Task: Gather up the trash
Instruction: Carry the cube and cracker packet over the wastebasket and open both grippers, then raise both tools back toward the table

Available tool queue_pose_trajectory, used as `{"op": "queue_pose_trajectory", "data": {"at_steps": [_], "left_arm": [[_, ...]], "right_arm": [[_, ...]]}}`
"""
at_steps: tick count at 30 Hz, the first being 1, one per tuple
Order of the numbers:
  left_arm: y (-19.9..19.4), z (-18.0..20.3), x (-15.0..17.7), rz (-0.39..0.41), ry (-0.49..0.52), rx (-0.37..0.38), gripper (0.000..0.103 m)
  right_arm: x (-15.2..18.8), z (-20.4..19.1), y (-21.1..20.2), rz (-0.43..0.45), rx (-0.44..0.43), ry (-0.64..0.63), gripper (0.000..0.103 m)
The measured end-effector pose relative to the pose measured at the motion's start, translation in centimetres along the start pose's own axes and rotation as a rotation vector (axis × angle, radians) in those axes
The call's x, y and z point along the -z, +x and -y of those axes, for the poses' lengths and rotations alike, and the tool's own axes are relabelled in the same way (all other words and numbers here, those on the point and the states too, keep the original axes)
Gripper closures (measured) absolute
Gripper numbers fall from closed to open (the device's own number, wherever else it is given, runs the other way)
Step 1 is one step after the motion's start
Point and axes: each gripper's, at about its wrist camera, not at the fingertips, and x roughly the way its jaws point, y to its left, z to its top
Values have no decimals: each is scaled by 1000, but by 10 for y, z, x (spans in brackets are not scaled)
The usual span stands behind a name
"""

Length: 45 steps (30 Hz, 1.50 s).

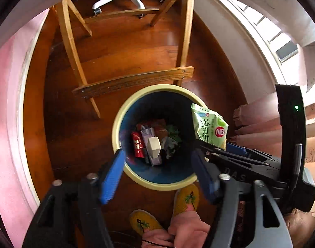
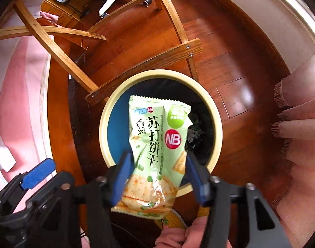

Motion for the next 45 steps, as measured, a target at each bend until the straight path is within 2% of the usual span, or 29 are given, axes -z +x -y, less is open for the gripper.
{"op": "queue_pose_trajectory", "data": {"at_steps": [1,6,10,18,24,31,35,41,45], "left_arm": [[-1,-5,-1,9,-16,-10,4],[-23,-22,-4,68,-82,-52,3],[-55,-20,1,76,-95,-79,1],[-147,-8,2,76,-149,-7,1],[-221,9,1,120,-135,-20,1],[-309,19,-10,153,-122,-68,1],[-369,17,-26,216,-136,-113,1],[-450,24,-54,399,-85,-200,1],[-483,29,-73,486,-79,-221,1]], "right_arm": [[-2,2,2,-2,-6,5,31],[-10,0,-4,-19,-1,4,30],[-11,-6,-31,-10,-4,-2,30],[-3,-29,-122,-32,-20,-38,30],[2,-43,-198,13,-62,-59,30],[-5,-68,-281,38,-50,-157,30],[-12,-83,-337,110,-66,-230,30],[-30,-105,-407,249,-95,-324,30],[-46,-115,-438,319,-128,-359,30]]}}
